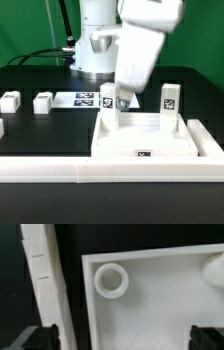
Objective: Assemble square table
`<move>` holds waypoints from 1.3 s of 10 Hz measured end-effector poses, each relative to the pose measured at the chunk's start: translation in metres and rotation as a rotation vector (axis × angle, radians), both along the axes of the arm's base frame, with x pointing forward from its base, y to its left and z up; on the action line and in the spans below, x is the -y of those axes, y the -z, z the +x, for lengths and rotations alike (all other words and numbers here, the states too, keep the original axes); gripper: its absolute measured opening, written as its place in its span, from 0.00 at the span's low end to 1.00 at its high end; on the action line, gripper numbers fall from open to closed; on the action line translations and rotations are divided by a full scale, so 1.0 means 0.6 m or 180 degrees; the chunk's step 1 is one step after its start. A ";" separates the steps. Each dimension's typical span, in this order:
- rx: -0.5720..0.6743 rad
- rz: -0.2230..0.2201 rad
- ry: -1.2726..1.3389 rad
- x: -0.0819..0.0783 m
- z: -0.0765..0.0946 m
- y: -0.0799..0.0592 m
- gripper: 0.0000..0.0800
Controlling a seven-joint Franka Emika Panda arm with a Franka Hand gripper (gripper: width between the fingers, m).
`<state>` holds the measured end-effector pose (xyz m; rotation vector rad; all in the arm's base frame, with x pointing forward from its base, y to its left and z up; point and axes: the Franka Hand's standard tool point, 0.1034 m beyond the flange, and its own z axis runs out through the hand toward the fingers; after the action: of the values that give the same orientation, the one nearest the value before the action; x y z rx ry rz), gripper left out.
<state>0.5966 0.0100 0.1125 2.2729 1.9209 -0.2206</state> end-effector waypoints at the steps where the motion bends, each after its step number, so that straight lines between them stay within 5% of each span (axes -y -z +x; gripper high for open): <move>1: 0.0004 0.0011 0.0028 0.021 -0.016 -0.007 0.81; 4: -0.0035 0.0007 0.0081 0.035 -0.026 -0.002 0.81; 8: 0.0250 -0.0059 0.1575 0.054 -0.036 0.032 0.81; 13: 0.0438 -0.0144 0.2868 0.068 -0.051 0.044 0.81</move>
Offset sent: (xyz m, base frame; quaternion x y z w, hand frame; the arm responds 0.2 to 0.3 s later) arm 0.0000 0.0000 0.0000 0.0000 0.0000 0.0000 1.0000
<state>0.5659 -0.0309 0.0859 2.8534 0.7070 -0.1892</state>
